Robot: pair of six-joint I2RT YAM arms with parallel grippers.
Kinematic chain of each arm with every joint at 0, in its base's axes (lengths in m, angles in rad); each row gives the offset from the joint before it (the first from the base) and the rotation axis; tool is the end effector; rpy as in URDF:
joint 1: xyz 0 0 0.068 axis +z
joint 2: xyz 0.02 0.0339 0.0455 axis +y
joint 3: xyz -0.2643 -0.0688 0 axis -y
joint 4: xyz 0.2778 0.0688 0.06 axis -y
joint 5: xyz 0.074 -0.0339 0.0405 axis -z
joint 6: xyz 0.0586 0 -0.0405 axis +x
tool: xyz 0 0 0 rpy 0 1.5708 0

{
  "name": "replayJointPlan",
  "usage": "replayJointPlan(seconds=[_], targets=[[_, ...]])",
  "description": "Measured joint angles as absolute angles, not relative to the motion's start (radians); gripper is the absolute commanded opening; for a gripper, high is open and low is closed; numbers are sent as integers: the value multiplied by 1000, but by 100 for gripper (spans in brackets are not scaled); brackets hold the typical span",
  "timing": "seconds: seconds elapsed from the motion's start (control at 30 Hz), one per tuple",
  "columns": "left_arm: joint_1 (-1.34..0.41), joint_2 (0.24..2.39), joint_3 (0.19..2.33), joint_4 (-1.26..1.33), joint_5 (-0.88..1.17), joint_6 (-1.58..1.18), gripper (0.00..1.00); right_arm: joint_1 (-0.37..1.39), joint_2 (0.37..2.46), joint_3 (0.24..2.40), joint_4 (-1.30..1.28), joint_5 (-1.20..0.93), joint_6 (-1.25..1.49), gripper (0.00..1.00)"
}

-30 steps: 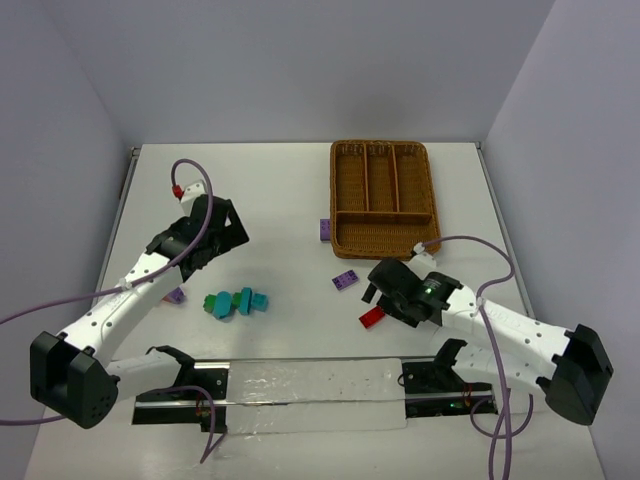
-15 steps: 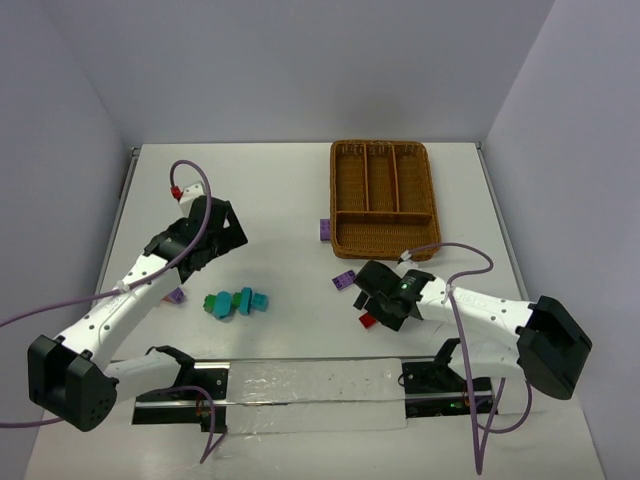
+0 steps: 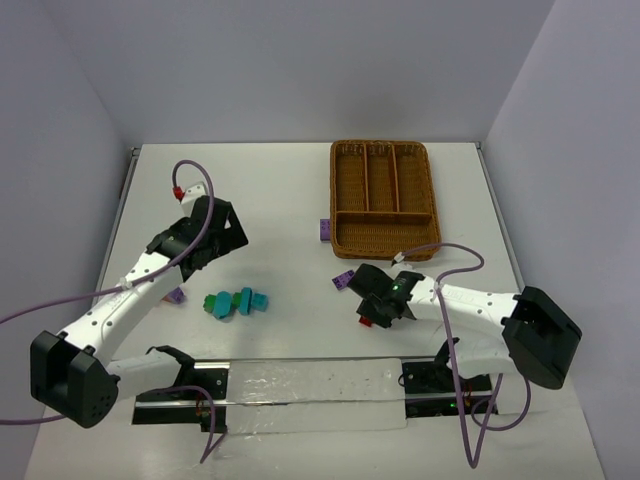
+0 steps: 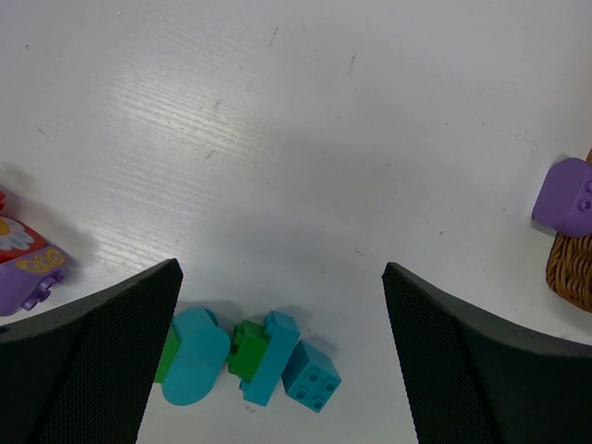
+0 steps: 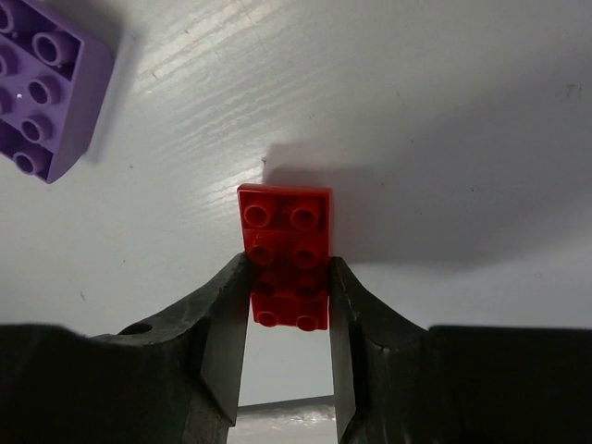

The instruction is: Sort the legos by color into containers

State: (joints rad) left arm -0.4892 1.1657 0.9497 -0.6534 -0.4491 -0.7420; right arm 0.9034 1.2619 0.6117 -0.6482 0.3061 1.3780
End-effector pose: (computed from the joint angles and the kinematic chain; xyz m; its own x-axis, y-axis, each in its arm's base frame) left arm 0.2608 -0.1100 0.2586 -0.6160 -0.3617 -0.6998 -0.3259 0.9258 -0.1916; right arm 0.1575 0.1713 0.1198 -0.8000 0.4968 -0.3364 0.4512 0.8677 0.2084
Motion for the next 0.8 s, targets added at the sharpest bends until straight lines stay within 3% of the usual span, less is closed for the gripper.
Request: replayJointPlan(seconds=[0.07,0.27,0.43,0.6,0.8], targets=[[-489,1166,950,-655,-449,-739,99,904,1240,612,-649,320,1368,10],[-489,1169,950,-655,-449,-735,99,897,1124,679,-709,413,1296,8],[-495,1185,963,-674,-460,-729,99,749,1102,878,-704,464,1075,5],[-524,1192,1007,-701,-494,-723,99,498,1260,1107,-622,436,817,6],[-527,1169,1012,-721,-513,-720,99,405,1603,1433,-596,453,657,8]])
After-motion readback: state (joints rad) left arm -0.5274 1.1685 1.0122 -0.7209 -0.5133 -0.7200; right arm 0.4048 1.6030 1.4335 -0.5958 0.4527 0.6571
